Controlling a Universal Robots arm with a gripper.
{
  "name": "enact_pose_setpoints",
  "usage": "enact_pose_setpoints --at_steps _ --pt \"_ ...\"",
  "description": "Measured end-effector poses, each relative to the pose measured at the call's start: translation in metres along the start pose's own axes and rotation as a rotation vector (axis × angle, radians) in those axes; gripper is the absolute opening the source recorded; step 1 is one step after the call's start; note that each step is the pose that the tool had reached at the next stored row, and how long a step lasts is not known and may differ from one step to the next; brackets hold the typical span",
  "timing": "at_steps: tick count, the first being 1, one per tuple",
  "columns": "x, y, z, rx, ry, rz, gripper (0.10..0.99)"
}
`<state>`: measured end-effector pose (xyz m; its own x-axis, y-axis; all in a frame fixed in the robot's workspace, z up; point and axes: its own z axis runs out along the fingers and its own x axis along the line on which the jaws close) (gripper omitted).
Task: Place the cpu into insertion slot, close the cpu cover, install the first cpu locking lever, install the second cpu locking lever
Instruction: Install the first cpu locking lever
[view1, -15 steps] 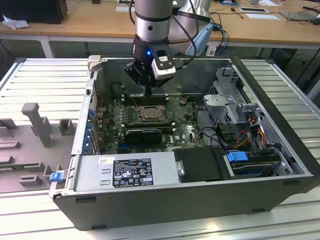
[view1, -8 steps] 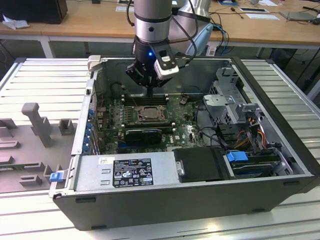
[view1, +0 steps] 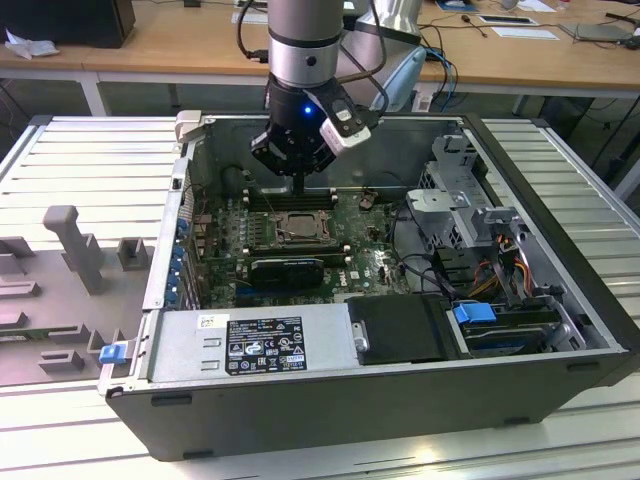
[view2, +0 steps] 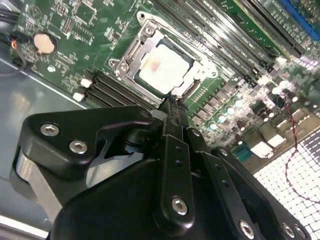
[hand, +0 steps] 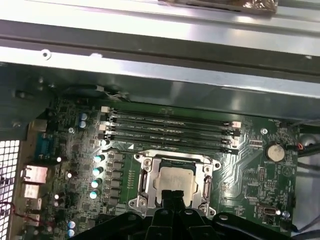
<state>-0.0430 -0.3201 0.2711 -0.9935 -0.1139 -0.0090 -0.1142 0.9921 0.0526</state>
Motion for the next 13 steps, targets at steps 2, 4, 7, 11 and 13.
enact_pose_setpoints --at_steps 2,4,7,11,13 --pt "0.0037 0.0005 0.0002 0.0 0.0003 -0.005 0.106" --pt "0.0072 0.0008 0.0005 0.0 0.0003 -0.007 0.106" --pt "0.0117 0.0013 0.0012 -0.001 0.0005 -0.008 0.106" --pt "0.0152 0.0016 0.0024 -0.001 0.0006 -0.009 0.106" --pt "0.016 0.0017 0.0032 -0.001 0.0005 -0.01 0.106"
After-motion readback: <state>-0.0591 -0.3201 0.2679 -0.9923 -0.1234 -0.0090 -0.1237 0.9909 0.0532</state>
